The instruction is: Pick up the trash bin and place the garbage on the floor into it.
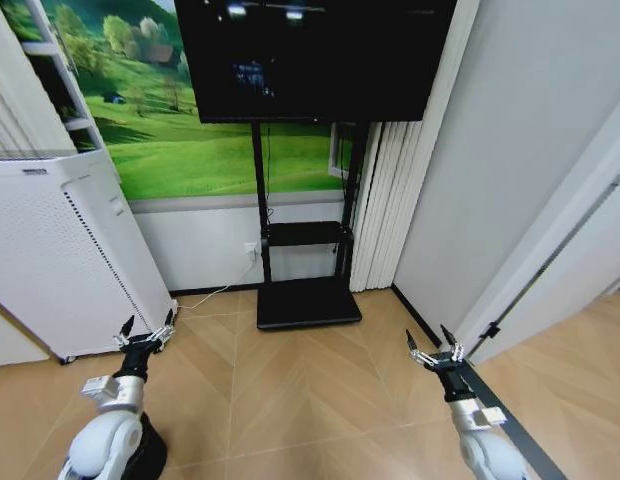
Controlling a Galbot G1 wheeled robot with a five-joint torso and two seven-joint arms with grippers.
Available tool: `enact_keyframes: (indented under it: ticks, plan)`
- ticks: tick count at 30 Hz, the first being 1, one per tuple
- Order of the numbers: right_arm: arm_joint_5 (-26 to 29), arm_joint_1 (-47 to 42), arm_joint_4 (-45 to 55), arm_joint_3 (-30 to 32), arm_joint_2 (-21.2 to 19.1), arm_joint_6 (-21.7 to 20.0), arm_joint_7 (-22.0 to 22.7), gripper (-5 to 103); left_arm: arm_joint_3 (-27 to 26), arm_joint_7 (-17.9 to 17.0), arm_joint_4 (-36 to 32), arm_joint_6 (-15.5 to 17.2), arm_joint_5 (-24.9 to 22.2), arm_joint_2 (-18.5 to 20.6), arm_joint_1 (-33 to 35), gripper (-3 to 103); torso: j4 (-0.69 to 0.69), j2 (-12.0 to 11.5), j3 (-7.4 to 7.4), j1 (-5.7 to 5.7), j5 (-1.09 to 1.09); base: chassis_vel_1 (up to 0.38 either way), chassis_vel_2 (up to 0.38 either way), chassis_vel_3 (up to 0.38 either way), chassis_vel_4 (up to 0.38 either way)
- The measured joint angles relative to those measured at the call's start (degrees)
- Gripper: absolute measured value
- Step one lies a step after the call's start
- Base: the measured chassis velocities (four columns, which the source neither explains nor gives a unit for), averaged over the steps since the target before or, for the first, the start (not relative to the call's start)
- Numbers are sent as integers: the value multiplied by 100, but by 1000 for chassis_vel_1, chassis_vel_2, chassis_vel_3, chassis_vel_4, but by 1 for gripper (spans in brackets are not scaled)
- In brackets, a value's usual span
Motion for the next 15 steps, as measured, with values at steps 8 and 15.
enact_keyframes:
  ticks: [8, 15]
  plan:
    - [-66, -6, -26, -34, 7, 15, 38, 100, 3, 5, 20, -3, 21, -18, 7, 100, 2, 213, 130, 80, -3, 191, 195, -176, -192]
    - [13, -2, -23, -81, 26, 5, 44, 100, 15, 16, 33, -4, 26, -19, -4, 100, -1, 386, 241, 145, 0, -60, -55, 31, 33]
